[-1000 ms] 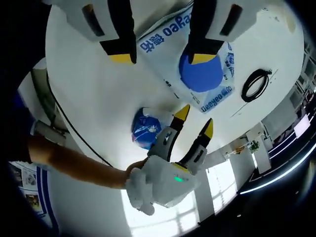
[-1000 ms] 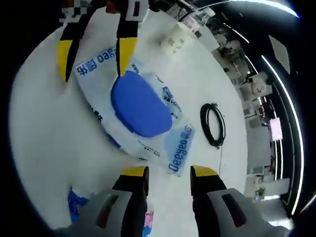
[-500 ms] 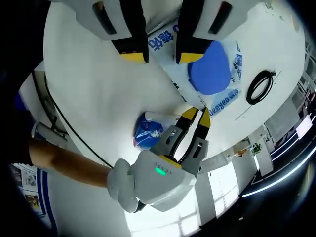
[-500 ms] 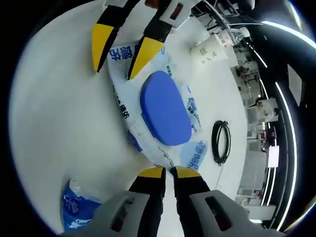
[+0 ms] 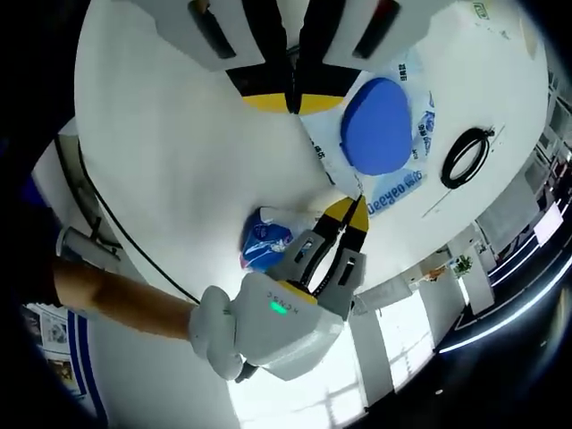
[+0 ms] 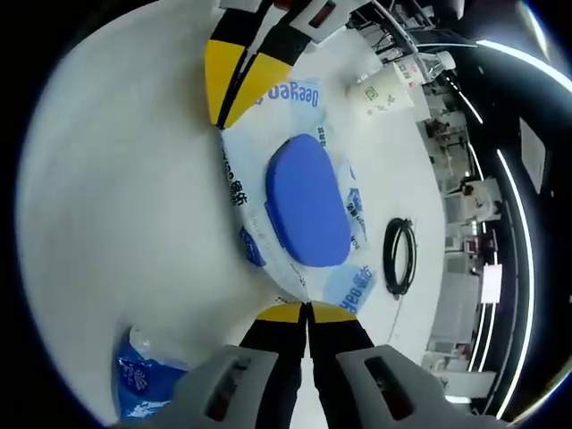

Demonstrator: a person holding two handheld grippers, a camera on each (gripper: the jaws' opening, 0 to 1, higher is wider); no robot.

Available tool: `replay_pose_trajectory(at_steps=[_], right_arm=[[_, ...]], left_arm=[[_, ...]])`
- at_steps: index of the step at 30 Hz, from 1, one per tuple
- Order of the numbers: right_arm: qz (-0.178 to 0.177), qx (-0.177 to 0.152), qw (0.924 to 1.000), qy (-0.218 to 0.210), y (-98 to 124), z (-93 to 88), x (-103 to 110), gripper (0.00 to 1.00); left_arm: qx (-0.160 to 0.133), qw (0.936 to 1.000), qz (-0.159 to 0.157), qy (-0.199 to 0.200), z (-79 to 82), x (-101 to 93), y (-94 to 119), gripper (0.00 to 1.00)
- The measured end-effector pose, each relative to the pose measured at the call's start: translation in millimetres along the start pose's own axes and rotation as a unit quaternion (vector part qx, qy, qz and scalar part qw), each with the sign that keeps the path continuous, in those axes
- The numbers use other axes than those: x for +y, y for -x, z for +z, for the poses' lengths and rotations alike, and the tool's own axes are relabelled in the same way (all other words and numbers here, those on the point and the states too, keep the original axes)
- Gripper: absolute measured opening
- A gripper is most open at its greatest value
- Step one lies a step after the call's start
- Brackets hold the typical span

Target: Arrange the tabletop items into an orderly group along one side of the table until the central work area is clear of visible clutter.

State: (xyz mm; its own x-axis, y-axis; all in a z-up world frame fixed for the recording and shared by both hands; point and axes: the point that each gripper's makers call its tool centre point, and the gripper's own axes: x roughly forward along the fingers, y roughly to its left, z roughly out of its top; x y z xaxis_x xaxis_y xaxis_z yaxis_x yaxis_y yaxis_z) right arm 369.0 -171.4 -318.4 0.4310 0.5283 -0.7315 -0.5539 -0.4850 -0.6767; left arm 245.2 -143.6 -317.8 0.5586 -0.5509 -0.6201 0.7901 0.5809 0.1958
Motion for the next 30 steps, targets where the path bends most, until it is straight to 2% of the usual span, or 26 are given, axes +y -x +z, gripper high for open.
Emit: replay_pose_trajectory(at_steps=[9, 21, 27, 30], right_arm=[[-0.001, -0.001, 1.0, -0.006, 2, 1.7, 3, 0.0], [0.0, -0.007, 0.9997, -0.022, 3, 4.9, 6, 0.0], [0.001, -0.009, 0.9997, -0.025, 3, 5.6, 6, 0.0], [0.002, -0.009, 0.9996, -0.026, 2, 5.1, 7, 0.0]], left_arm=[[0.004, 0.9999, 0.01, -0.004, 1.9, 5.7, 2, 0.0], [0.028, 0.9978, 0.044, -0.041, -0.3, 11.8, -1, 0.14], [0.034, 0.9963, 0.059, -0.053, -2.2, 13.1, 0, 0.14], [0.038, 0.9945, 0.07, -0.067, -2.9, 13.6, 1, 0.09]])
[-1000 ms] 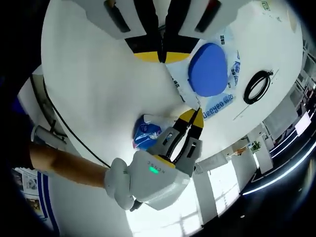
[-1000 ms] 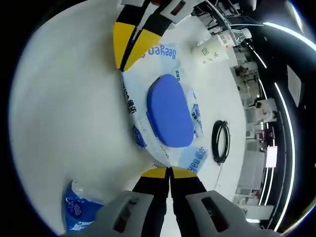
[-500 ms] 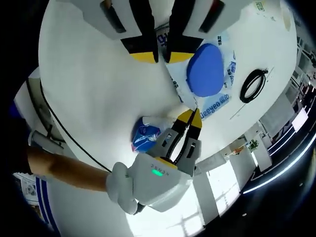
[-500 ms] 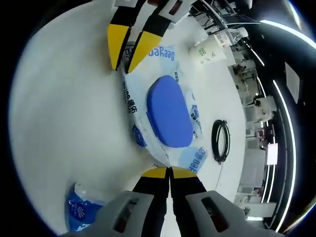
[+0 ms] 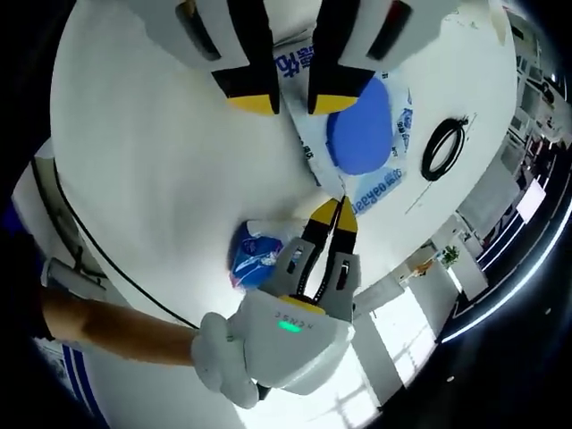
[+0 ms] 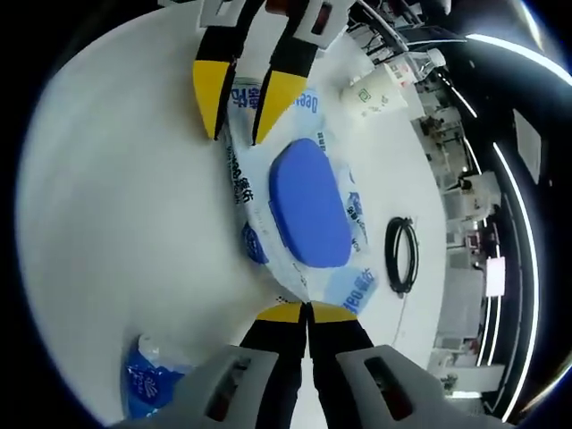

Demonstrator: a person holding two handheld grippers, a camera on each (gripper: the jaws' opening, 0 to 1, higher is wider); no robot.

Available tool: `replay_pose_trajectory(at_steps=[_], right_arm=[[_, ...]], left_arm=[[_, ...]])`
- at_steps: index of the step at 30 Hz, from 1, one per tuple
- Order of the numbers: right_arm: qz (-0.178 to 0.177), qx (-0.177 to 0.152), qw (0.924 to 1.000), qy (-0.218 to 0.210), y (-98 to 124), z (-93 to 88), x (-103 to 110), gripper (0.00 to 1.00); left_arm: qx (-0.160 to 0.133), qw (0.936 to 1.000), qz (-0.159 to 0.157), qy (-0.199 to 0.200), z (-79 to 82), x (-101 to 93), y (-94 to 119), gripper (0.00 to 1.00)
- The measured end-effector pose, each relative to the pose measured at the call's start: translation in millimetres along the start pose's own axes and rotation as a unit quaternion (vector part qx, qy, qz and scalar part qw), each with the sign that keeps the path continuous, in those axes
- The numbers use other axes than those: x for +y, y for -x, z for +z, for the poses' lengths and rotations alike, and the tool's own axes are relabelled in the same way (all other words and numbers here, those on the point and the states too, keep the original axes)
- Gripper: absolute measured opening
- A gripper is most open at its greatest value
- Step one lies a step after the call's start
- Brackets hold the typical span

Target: Arrange the tabletop items into an orderly group along one side of the table until the central work area is clear of visible clutter.

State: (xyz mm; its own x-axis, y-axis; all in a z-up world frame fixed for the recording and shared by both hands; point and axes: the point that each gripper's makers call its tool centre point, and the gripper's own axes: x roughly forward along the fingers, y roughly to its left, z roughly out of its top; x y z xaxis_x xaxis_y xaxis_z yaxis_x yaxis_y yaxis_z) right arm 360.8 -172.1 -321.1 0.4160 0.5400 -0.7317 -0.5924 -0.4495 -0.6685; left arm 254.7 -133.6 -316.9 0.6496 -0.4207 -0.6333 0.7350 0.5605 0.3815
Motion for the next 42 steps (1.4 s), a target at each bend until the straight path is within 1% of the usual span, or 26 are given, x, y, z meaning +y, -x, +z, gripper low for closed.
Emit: replay_pose_trajectory(at_steps=[2, 5, 9, 14, 18, 22, 23, 27, 28, 33, 36, 40, 42], right_arm=[[0.001, -0.002, 1.0, -0.002, 0, 0.7, 0, 0.0], [0.001, -0.002, 1.0, -0.002, -1, 1.0, 1, 0.0], [0.002, -0.002, 1.0, -0.002, -1, 2.1, 2, 0.0], [-0.003, -0.001, 1.0, -0.002, 0, 3.2, 1, 0.0], [-0.024, 0.001, 0.9997, 0.004, 5, 5.3, -6, 0.0], [-0.051, 0.0, 0.9987, 0.007, 13, 8.8, -21, 0.0], [-0.061, 0.0, 0.9981, 0.007, 16, 10.3, -26, 0.0], [-0.081, 0.001, 0.9967, 0.007, 25, 15.5, -37, 0.0], [-0.083, 0.001, 0.9965, 0.007, 26, 16.0, -38, 0.0], [-0.11, 0.0, 0.9939, 0.008, 38, 21.8, -52, 0.0], [-0.127, 0.001, 0.9919, 0.009, 47, 23.9, -61, 0.0], [-0.144, 0.004, 0.9895, 0.007, 57, 27.7, -70, 0.0], [-0.155, 0.007, 0.9879, 0.006, 64, 29.9, -74, 0.0]], left_arm=[[0.008, 0.9999, 0.004, -0.005, -3.2, -1.5, 0, 0.07], [0.009, 0.9999, 0.004, -0.002, -4.8, 0.4, 0, 0.06], [0.008, 0.9999, 0.014, 0.0, -5.9, 6.0, 2, 0.0], [0.005, 0.9994, 0.033, -0.011, -5.9, 12.7, 7, 0.0], [-0.007, 0.9987, 0.049, -0.009, -3.8, 21.1, 13, 0.0], [-0.015, 0.9975, 0.068, -0.013, 2.0, 34.1, 23, 0.0], [-0.016, 0.9973, 0.071, -0.015, 3.5, 40.3, 24, 0.0], [-0.023, 0.9958, 0.086, -0.022, 12.5, 56.6, 31, 0.0], [-0.025, 0.9955, 0.088, -0.023, 11.3, 54.9, 31, 0.0], [-0.035, 0.9937, 0.103, -0.026, 16.0, 59.7, 43, 0.0], [-0.039, 0.992, 0.115, -0.034, 19.1, 65.0, 51, 0.0], [-0.046, 0.9909, 0.12, -0.04, 25.6, 69.6, 60, 0.0], [-0.047, 0.9896, 0.127, -0.047, 28.2, 75.5, 64, 0.0]])
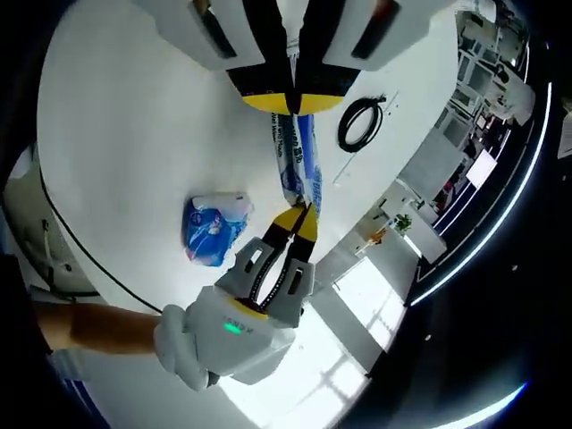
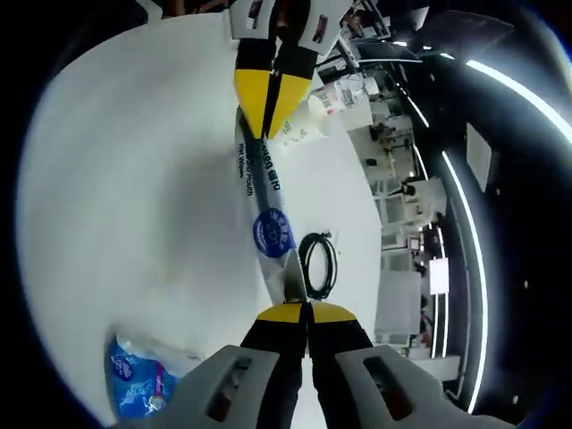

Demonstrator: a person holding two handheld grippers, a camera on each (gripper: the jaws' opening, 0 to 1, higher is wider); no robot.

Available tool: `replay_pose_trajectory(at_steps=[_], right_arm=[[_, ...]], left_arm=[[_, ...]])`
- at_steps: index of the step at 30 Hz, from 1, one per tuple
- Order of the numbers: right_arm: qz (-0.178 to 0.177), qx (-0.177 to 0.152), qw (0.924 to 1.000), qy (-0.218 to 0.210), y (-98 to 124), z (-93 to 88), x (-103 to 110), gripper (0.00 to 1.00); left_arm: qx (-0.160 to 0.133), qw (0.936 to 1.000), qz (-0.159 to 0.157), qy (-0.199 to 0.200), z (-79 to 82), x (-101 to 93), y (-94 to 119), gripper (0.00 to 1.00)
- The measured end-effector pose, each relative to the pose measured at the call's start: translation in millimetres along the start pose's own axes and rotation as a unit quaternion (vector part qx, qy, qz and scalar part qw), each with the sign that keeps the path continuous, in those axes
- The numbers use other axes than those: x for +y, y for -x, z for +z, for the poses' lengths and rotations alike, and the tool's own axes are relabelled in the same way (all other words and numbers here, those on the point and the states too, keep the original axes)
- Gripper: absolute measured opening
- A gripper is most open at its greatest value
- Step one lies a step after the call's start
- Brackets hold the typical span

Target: Arrange the tabletop items into an orderly group along one side of the table until the central work area is clear of visible clutter.

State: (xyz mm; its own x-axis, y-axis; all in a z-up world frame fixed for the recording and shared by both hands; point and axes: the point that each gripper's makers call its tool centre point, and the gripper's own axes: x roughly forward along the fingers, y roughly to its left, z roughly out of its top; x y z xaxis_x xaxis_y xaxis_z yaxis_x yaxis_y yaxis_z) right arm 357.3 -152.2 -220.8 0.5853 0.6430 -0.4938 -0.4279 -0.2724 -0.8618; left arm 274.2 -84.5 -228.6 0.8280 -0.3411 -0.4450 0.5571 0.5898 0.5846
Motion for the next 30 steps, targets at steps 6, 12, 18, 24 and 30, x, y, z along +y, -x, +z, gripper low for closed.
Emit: replay_pose_trajectory(at_steps=[6, 12, 18, 24, 30], right_arm=[[-0.022, 0.008, 0.9995, -0.022, 16, 4.6, -13, 0.0], [-0.056, 0.028, 0.9974, -0.036, 27, 7.0, -28, 0.0], [-0.066, 0.05, 0.995, -0.056, 30, 7.9, -26, 0.0], [-0.068, 0.07, 0.9934, -0.06, 30, 11.9, -22, 0.0], [-0.066, 0.078, 0.992, -0.074, 32, 19.3, -10, 0.0]], left_arm=[[-0.018, 0.9998, 0.005, -0.01, 8.3, 18.3, 7, 0.0], [-0.03, 0.9992, 0.008, -0.025, 14.8, 32.9, 12, 0.0], [-0.054, 0.9966, -0.031, -0.054, 14.2, 33.7, 10, 0.0], [-0.062, 0.9946, -0.055, -0.064, 10.9, 36.9, 12, 0.0], [-0.077, 0.988, -0.094, -0.095, 3.5, 37.1, 10, 0.0]])
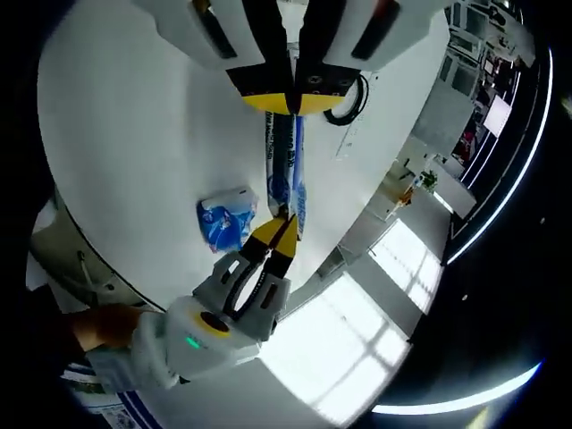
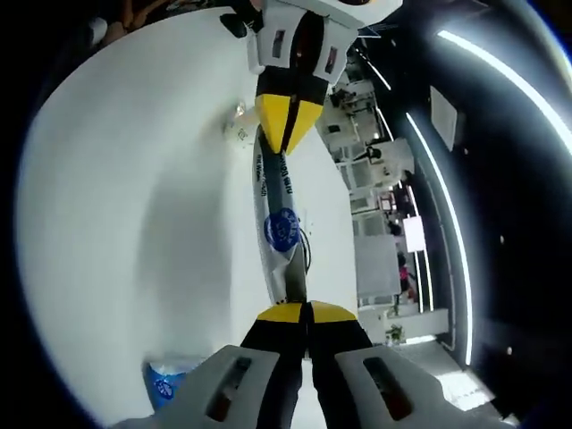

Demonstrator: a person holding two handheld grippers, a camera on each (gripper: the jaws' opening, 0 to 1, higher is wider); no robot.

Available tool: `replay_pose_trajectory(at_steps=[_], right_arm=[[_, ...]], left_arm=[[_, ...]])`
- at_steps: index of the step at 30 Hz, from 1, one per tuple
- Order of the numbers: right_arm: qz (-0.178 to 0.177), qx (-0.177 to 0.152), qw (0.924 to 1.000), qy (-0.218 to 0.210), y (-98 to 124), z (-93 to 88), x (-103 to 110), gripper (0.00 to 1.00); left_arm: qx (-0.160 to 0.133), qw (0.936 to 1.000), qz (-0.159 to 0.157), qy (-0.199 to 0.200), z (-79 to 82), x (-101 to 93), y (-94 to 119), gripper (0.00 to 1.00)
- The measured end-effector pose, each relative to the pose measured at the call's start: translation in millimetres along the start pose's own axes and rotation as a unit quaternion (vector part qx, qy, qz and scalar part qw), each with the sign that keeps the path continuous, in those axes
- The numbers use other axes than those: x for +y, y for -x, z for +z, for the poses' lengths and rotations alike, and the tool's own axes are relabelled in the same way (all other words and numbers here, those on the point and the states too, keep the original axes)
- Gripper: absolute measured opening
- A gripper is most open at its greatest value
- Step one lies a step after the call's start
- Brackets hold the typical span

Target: Arrange the tabletop items into an orderly group along one side of the table until the central work area is clear of visible clutter.

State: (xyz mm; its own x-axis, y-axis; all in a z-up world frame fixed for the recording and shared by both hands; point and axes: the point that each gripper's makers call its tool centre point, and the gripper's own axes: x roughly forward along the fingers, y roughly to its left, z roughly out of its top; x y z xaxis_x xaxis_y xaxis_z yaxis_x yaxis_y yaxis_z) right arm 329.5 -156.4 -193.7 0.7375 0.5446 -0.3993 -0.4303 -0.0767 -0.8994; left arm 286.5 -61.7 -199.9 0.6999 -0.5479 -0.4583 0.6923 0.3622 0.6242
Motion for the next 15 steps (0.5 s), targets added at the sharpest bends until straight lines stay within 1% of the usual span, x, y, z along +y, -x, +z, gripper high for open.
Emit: replay_pose_trajectory(at_steps=[4, 6, 10, 15], right_arm=[[-0.002, -0.002, 0.9998, -0.018, 3, 1.0, 6, 0.0], [-0.004, -0.002, 0.9996, -0.026, 3, 1.1, 10, 0.0], [-0.002, -0.001, 0.9995, -0.03, 1, 2.3, 16, 0.0], [0.001, -0.005, 0.9995, -0.03, -4, 7.1, 18, 0.0]], left_arm=[[-0.014, 0.9988, -0.026, -0.04, -1.6, -2.5, -1, 0.0], [-0.013, 0.9989, -0.026, -0.036, -2.4, -2.1, -1, 0.0], [-0.009, 0.998, -0.032, -0.054, -7.2, -4.2, -3, 0.0], [-0.004, 0.9981, -0.033, -0.051, -13.3, -1.1, -3, 0.0]])
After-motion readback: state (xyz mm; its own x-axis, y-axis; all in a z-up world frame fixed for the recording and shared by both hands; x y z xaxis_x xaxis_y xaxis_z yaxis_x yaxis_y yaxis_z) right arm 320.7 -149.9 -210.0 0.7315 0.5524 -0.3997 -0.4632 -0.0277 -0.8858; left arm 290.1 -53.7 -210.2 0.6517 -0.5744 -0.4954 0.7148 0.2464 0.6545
